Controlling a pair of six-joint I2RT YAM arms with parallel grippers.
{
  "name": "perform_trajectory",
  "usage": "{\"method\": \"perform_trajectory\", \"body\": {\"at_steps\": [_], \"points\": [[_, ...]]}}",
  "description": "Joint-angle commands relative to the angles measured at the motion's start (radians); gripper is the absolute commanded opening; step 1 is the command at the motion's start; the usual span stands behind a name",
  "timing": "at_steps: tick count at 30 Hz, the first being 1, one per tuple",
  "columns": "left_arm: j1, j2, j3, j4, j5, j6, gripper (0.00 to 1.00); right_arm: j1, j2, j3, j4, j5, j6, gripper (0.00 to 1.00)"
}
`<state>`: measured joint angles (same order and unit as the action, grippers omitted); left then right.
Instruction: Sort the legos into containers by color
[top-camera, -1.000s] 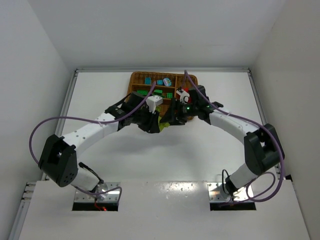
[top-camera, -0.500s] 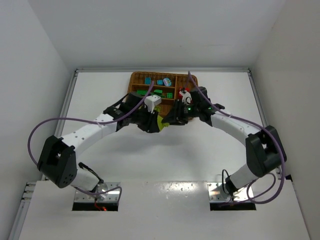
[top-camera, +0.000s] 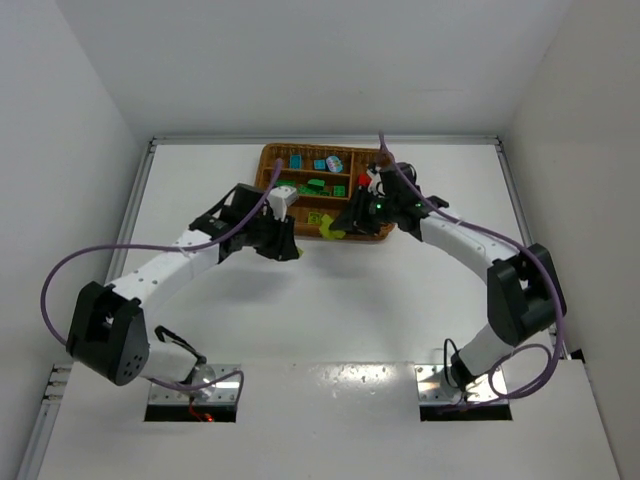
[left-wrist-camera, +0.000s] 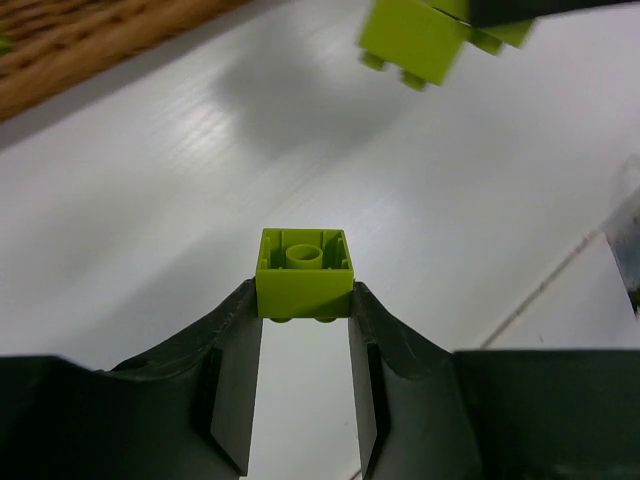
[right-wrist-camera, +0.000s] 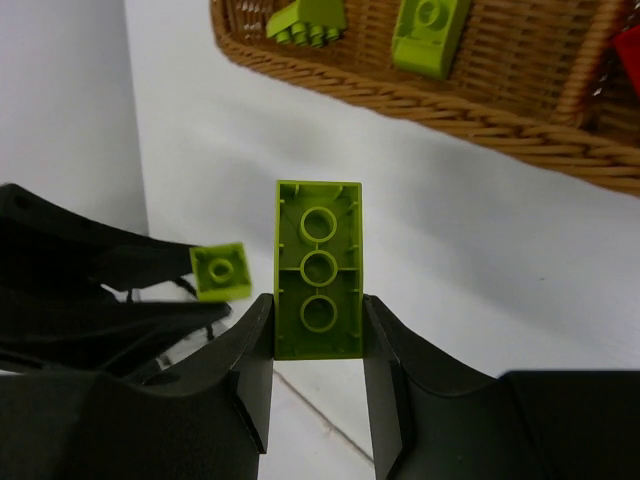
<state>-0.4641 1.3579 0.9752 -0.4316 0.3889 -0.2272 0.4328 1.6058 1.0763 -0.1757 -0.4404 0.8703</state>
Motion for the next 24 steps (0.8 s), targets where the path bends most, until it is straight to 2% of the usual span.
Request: {"method": "perform_trajectory", "body": {"at_steps": [1,3,6,11,14,15,16,18,21,22,23,24], "points": [[0.042,0.024,0.043,0.034,-0.160,-0.096,0.00,0.003,0.016,0.091,-0.024,0.086,-0.040,0.00],[0.053,0.096,0.164,-0.011,-0.302,-0.184,0.00,0.003,0.006,0.102,-0.034,0.133,-0.040,0.00],[0.062,0.248,0.304,-0.059,-0.424,-0.248,0.00,0.003,-0.020,0.102,-0.059,0.169,-0.051,0.00],[0.062,0.429,0.456,-0.079,-0.475,-0.296,0.01,-0.006,-0.070,0.071,-0.093,0.198,-0.074,0.00],[0.062,0.526,0.540,-0.093,-0.502,-0.296,0.52,-0.006,-0.104,0.042,-0.102,0.210,-0.083,0.00],[0.062,0.543,0.575,-0.107,-0.502,-0.296,0.72,-0.006,-0.118,0.028,-0.102,0.210,-0.083,0.01],[0.062,0.564,0.589,-0.107,-0.502,-0.296,0.80,-0.006,-0.118,0.028,-0.114,0.219,-0.083,0.01],[0.062,0.564,0.611,-0.128,-0.502,-0.273,0.87,-0.006,-0.129,0.017,-0.123,0.220,-0.093,0.01],[0.062,0.495,0.602,-0.116,-0.425,-0.217,0.87,-0.006,-0.129,0.017,-0.133,0.168,-0.117,0.02],[0.073,0.462,0.532,-0.078,-0.359,-0.186,0.87,-0.006,-0.115,0.027,-0.133,0.119,-0.126,0.02],[0.073,0.422,0.484,-0.032,-0.178,-0.155,0.85,-0.017,-0.101,0.027,-0.133,0.092,-0.135,0.02],[0.087,0.338,0.437,0.053,-0.083,-0.103,0.83,-0.017,-0.101,0.014,-0.099,0.066,-0.136,0.02]]}}
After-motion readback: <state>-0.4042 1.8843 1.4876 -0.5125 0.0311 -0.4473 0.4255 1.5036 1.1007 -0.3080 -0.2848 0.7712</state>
